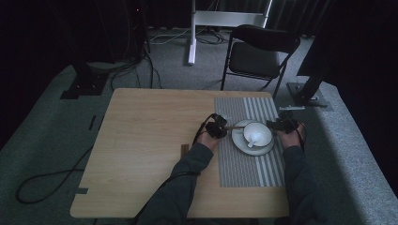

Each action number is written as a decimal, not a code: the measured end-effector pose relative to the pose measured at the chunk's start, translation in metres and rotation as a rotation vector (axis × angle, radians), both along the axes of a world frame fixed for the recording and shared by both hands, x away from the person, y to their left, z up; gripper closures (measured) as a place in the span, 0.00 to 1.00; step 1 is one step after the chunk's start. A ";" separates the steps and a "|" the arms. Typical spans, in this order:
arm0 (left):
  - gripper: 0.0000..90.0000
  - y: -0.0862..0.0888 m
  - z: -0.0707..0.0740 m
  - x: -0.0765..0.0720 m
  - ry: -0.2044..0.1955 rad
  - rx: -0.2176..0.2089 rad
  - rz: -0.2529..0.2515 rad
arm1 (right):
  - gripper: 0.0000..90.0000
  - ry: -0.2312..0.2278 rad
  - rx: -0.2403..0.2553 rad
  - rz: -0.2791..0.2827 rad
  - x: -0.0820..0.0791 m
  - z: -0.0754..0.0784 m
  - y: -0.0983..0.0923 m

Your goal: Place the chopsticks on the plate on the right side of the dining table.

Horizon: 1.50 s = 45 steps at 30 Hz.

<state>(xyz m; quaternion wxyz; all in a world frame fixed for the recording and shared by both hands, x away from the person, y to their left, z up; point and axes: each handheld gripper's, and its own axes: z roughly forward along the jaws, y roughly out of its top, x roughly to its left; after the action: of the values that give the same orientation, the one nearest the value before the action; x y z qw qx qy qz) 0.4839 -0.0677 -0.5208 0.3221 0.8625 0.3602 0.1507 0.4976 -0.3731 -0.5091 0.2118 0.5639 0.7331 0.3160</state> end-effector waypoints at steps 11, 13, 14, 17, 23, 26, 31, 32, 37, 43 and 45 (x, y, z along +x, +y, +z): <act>0.88 0.000 0.003 0.004 0.004 0.002 0.009 | 0.48 -0.002 -0.005 0.003 0.000 0.000 0.000; 0.88 0.000 0.003 0.005 0.005 0.001 0.013 | 0.48 -0.001 -0.004 0.002 0.000 0.000 0.000; 0.88 0.001 0.003 0.006 0.005 0.001 0.015 | 0.48 -0.001 -0.004 0.002 0.000 0.000 0.000; 0.88 0.001 0.003 0.007 0.008 -0.001 0.019 | 0.48 0.001 -0.004 0.001 -0.001 0.000 0.000; 0.88 0.002 0.003 0.008 0.013 0.002 0.023 | 0.48 0.002 -0.007 0.002 -0.001 0.001 0.000; 0.88 0.002 0.002 0.008 0.013 0.003 0.021 | 0.48 0.002 -0.006 0.002 -0.001 0.001 0.000; 0.88 0.001 0.001 0.008 0.011 0.005 0.017 | 0.48 0.002 -0.006 0.000 -0.002 0.001 -0.001; 0.88 0.001 0.001 0.008 0.011 0.005 0.017 | 0.48 0.002 -0.006 0.000 -0.002 0.001 -0.001; 0.87 0.001 0.001 0.008 0.004 0.008 0.013 | 0.48 -0.003 -0.002 0.000 -0.002 0.000 -0.002; 0.84 0.000 0.001 0.006 -0.016 0.016 0.003 | 0.48 -0.003 -0.001 0.001 -0.003 0.000 -0.002; 0.83 -0.001 0.000 0.005 -0.024 0.024 0.001 | 0.48 -0.004 -0.001 0.003 -0.003 0.000 -0.002</act>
<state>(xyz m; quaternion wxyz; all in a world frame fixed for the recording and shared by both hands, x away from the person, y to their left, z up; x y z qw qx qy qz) 0.4893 -0.0688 -0.5205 0.3159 0.8643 0.3547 0.1657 0.4947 -0.3753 -0.5092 0.2131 0.5622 0.7337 0.3167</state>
